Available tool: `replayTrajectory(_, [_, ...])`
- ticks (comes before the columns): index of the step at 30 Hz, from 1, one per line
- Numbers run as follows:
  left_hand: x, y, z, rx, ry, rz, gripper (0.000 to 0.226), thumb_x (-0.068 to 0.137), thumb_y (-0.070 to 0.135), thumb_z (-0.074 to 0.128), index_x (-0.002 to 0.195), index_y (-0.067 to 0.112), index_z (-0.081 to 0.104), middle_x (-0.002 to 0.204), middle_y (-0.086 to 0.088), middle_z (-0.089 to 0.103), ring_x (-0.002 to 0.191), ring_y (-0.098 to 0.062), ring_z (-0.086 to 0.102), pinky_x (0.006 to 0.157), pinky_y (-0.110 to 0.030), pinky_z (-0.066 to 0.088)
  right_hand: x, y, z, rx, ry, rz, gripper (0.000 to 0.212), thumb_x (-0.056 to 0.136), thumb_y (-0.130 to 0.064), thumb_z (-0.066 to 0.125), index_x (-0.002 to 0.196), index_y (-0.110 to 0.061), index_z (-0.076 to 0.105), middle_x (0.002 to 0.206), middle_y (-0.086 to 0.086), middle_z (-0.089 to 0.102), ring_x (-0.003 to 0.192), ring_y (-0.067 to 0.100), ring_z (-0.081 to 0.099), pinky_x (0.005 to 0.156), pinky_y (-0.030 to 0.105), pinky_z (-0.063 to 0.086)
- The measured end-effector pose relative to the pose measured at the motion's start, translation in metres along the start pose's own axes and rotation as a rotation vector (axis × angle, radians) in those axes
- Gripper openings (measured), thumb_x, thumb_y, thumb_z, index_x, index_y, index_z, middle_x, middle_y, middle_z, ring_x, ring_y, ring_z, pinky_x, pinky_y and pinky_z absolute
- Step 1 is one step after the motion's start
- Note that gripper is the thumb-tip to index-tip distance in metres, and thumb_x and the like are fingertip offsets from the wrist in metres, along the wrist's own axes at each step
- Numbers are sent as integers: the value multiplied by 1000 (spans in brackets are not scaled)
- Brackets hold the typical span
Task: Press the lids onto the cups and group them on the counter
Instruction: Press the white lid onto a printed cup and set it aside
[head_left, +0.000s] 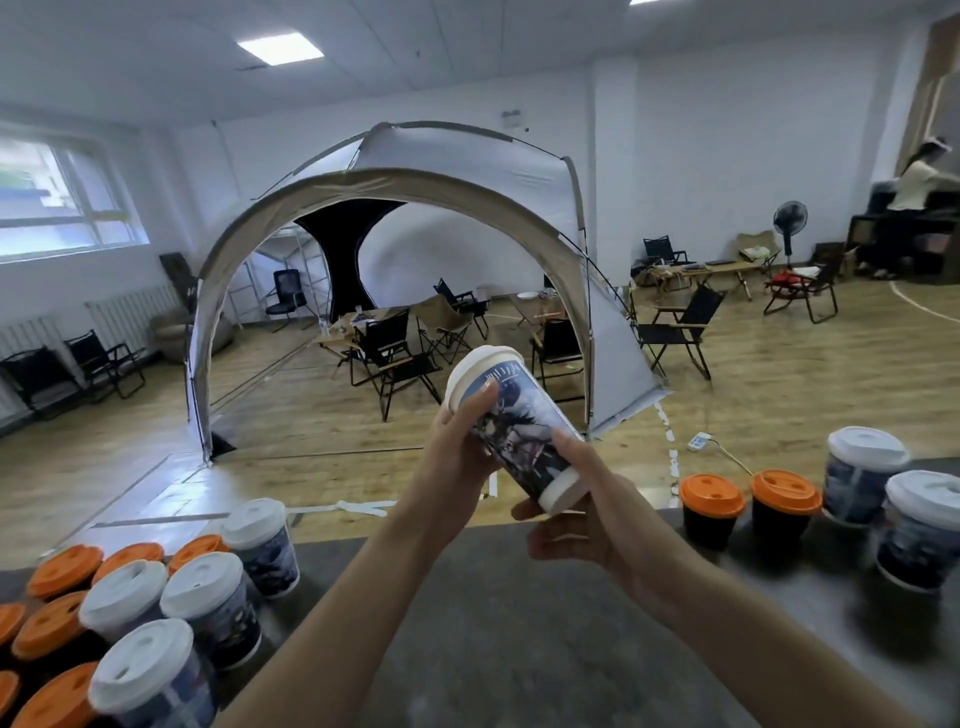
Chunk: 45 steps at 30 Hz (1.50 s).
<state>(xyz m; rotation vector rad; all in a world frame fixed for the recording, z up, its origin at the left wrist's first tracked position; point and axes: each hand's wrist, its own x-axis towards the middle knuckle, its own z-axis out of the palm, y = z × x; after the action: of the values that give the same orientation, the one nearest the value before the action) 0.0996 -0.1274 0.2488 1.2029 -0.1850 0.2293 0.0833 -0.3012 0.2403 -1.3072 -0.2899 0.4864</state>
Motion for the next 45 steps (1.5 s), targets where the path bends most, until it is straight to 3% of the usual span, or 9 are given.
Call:
replayTrajectory(8, [-7, -3, -1, -62, 4, -3, 88, 78, 41, 82, 143, -5, 44, 138, -34, 54, 117, -40, 61, 92, -43, 56, 3, 3, 7, 194, -93, 71, 69, 81, -62, 59, 124, -8, 63, 101, 29, 71, 78, 32, 67, 65, 39, 60])
replayTrajectory(13, [-6, -6, 1, 81, 197, -13, 63, 77, 30, 87, 127, 12, 54, 125, -22, 68, 108, -36, 71, 94, -49, 57, 3, 8, 7, -156, 61, -43, 65, 71, -59, 70, 120, -19, 55, 98, 17, 74, 74, 25, 75, 71, 43, 64])
replayTrajectory(18, [-7, -3, -3, -35, 73, -80, 82, 81, 42, 80, 143, 1, 44, 133, -29, 61, 115, -42, 66, 86, -45, 58, 1, 8, 4, 65, -153, 43, 66, 88, -60, 56, 128, -8, 60, 101, 23, 73, 77, 28, 67, 71, 38, 59])
replayTrajectory(21, [-6, -6, -3, 67, 148, -46, 69, 83, 36, 81, 136, 5, 50, 126, -26, 67, 107, -38, 70, 79, -44, 60, 4, 12, 0, 25, -81, 24, 71, 81, -65, 62, 128, -12, 60, 107, 22, 73, 80, 28, 72, 69, 38, 59])
replayTrajectory(23, [-7, -8, -1, 100, 157, -37, 67, 80, 35, 82, 133, 10, 52, 126, -22, 68, 106, -35, 71, 81, -42, 60, 6, 16, 0, -14, -37, 10, 74, 78, -64, 66, 130, -12, 59, 102, 20, 74, 78, 28, 74, 68, 37, 59])
replayTrajectory(27, [-8, -8, -1, -20, 49, -46, 62, 91, 27, 70, 143, 3, 44, 132, -26, 63, 114, -38, 66, 92, -45, 56, 2, 11, 1, 223, -205, 139, 67, 86, -62, 51, 117, -3, 65, 93, 23, 70, 67, 26, 67, 61, 36, 58])
replayTrajectory(32, [-8, -12, 3, 104, 109, -22, 59, 85, 25, 78, 137, 13, 52, 122, -19, 70, 105, -35, 72, 89, -46, 58, 3, 10, -10, -66, -142, 25, 75, 79, -63, 63, 131, -9, 57, 102, 27, 73, 74, 29, 70, 68, 42, 59])
replayTrajectory(38, [-10, -15, 8, 52, 71, 10, 53, 88, 23, 72, 137, 20, 53, 129, -16, 67, 114, -36, 69, 89, -44, 59, 1, 12, -6, 259, -291, 175, 72, 89, -64, 41, 115, 0, 62, 81, 22, 65, 62, 27, 60, 57, 33, 52])
replayTrajectory(45, [-9, -18, 6, 172, 116, 24, 53, 88, 23, 76, 135, 32, 55, 129, -10, 66, 111, -31, 71, 88, -47, 60, -2, 19, -7, 111, -244, 128, 71, 89, -69, 50, 114, -4, 62, 80, 15, 65, 58, 23, 60, 52, 31, 51])
